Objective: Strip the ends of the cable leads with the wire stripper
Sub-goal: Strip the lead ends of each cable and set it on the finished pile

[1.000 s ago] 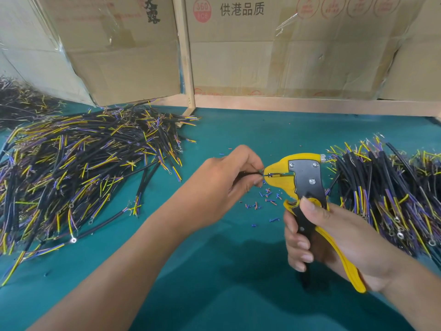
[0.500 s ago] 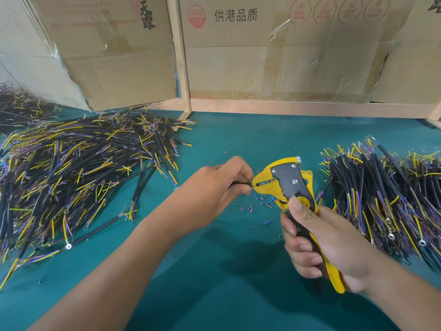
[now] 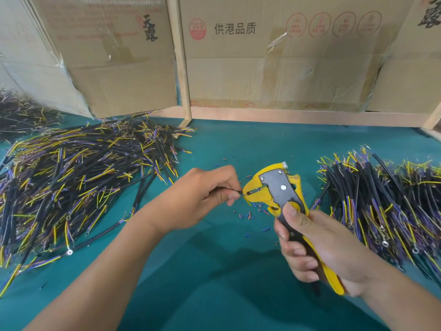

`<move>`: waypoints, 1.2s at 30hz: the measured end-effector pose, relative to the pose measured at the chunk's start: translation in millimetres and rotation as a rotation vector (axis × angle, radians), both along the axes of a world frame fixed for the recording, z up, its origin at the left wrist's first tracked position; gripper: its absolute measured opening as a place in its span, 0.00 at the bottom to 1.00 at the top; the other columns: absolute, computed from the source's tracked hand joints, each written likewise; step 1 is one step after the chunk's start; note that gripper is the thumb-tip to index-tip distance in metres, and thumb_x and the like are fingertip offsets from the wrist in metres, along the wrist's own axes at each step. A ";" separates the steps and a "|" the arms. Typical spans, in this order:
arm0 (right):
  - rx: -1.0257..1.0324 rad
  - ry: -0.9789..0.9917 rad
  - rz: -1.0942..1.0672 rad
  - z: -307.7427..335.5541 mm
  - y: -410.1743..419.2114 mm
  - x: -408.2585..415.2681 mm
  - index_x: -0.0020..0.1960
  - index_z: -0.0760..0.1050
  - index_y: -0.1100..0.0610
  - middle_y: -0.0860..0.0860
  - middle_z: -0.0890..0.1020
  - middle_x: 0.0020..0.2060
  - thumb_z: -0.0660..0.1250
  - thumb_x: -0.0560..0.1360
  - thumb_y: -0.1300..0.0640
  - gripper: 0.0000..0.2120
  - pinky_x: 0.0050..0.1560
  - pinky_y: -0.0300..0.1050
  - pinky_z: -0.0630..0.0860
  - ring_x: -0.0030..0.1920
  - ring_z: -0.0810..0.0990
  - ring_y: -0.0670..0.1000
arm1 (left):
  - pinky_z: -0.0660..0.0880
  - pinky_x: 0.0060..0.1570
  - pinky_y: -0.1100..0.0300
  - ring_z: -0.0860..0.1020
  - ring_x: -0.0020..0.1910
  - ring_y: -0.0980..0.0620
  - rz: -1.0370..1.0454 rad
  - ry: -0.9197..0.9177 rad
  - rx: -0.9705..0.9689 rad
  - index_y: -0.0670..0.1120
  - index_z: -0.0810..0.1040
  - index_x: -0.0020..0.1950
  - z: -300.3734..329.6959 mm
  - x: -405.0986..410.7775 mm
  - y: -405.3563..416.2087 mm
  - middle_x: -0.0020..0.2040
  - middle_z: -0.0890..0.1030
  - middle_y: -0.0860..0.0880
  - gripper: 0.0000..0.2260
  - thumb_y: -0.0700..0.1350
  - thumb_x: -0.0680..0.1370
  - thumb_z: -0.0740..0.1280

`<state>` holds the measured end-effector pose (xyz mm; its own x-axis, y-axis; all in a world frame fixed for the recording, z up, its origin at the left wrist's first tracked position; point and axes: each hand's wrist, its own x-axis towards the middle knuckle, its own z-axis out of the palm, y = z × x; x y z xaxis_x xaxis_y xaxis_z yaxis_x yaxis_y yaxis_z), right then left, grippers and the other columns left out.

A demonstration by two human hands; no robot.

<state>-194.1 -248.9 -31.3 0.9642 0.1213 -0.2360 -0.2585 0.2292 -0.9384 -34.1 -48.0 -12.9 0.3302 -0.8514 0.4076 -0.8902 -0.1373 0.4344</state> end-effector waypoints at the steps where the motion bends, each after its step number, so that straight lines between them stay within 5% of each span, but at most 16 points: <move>1: 0.032 -0.013 -0.022 1.0 -3.7 -0.5 0.37 0.72 0.57 0.52 0.64 0.28 0.73 0.68 0.37 0.23 0.22 0.38 0.63 0.22 0.60 0.47 | 0.64 0.33 0.69 0.68 0.31 0.58 0.038 -0.023 0.002 0.45 0.74 0.48 0.1 7.4 8.6 0.38 0.77 0.54 0.05 0.44 0.83 0.64; 5: 0.181 -0.151 -0.286 19.3 -35.9 0.2 0.35 0.70 0.55 0.49 0.62 0.26 0.75 0.69 0.36 0.25 0.19 0.38 0.63 0.20 0.60 0.45 | 0.73 0.42 0.49 0.78 0.40 0.44 0.294 0.102 -0.251 0.42 0.74 0.45 5.5 51.3 57.1 0.38 0.78 0.47 0.07 0.44 0.81 0.63; 8: 0.238 -0.163 -0.316 10.3 -32.1 6.6 0.37 0.71 0.57 0.51 0.64 0.28 0.63 0.77 0.42 0.19 0.24 0.44 0.68 0.24 0.64 0.49 | 0.72 0.40 0.52 0.76 0.37 0.48 0.236 0.051 -0.229 0.46 0.74 0.46 3.4 36.3 30.9 0.39 0.79 0.52 0.05 0.45 0.82 0.64; 12: 0.278 -0.126 -0.178 -10.3 -8.6 12.5 0.46 0.76 0.62 0.58 0.70 0.35 0.71 0.77 0.51 0.13 0.39 0.53 0.75 0.35 0.70 0.57 | 0.74 0.40 0.52 0.77 0.37 0.48 0.162 0.020 -0.172 0.49 0.74 0.49 -2.5 13.4 3.9 0.41 0.80 0.56 0.05 0.48 0.82 0.63; 15: 0.311 -0.116 -0.142 -13.3 -9.9 13.1 0.49 0.78 0.63 0.59 0.71 0.37 0.77 0.70 0.47 0.20 0.41 0.55 0.76 0.36 0.71 0.59 | 0.72 0.36 0.50 0.75 0.34 0.45 0.147 0.090 -0.204 0.49 0.74 0.49 0.7 9.3 6.7 0.40 0.81 0.54 0.04 0.47 0.82 0.63; 20: 0.355 -0.101 -0.147 -17.1 -12.5 16.0 0.51 0.78 0.63 0.59 0.71 0.37 0.81 0.66 0.46 0.25 0.41 0.57 0.76 0.36 0.71 0.59 | 0.62 0.27 0.66 0.62 0.26 0.57 0.141 0.348 -0.298 0.50 0.75 0.48 -1.2 -1.0 -3.8 0.37 0.82 0.51 0.04 0.48 0.82 0.63; 30: 0.387 -0.102 -0.124 -24.3 -17.2 19.7 0.52 0.78 0.62 0.59 0.71 0.38 0.73 0.74 0.47 0.19 0.43 0.57 0.77 0.37 0.72 0.58 | 0.61 0.24 0.68 0.59 0.23 0.57 -0.019 0.941 -0.492 0.44 0.76 0.49 -0.9 -18.1 -18.6 0.33 0.78 0.47 0.03 0.42 0.80 0.63; 36: 0.378 -0.100 -0.125 -28.9 -18.1 24.1 0.51 0.79 0.62 0.58 0.73 0.37 0.78 0.70 0.46 0.21 0.42 0.58 0.76 0.36 0.73 0.58 | 0.59 0.25 0.67 0.61 0.25 0.55 -0.041 1.112 -0.519 0.48 0.80 0.46 4.3 -23.9 -20.3 0.33 0.76 0.46 0.08 0.41 0.78 0.62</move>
<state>-170.0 -267.1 -60.2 0.9929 0.0620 -0.1014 -0.1185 0.5869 -0.8009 -58.0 -68.3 -8.5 0.6916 -0.6896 0.2149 -0.0001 0.2975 0.9547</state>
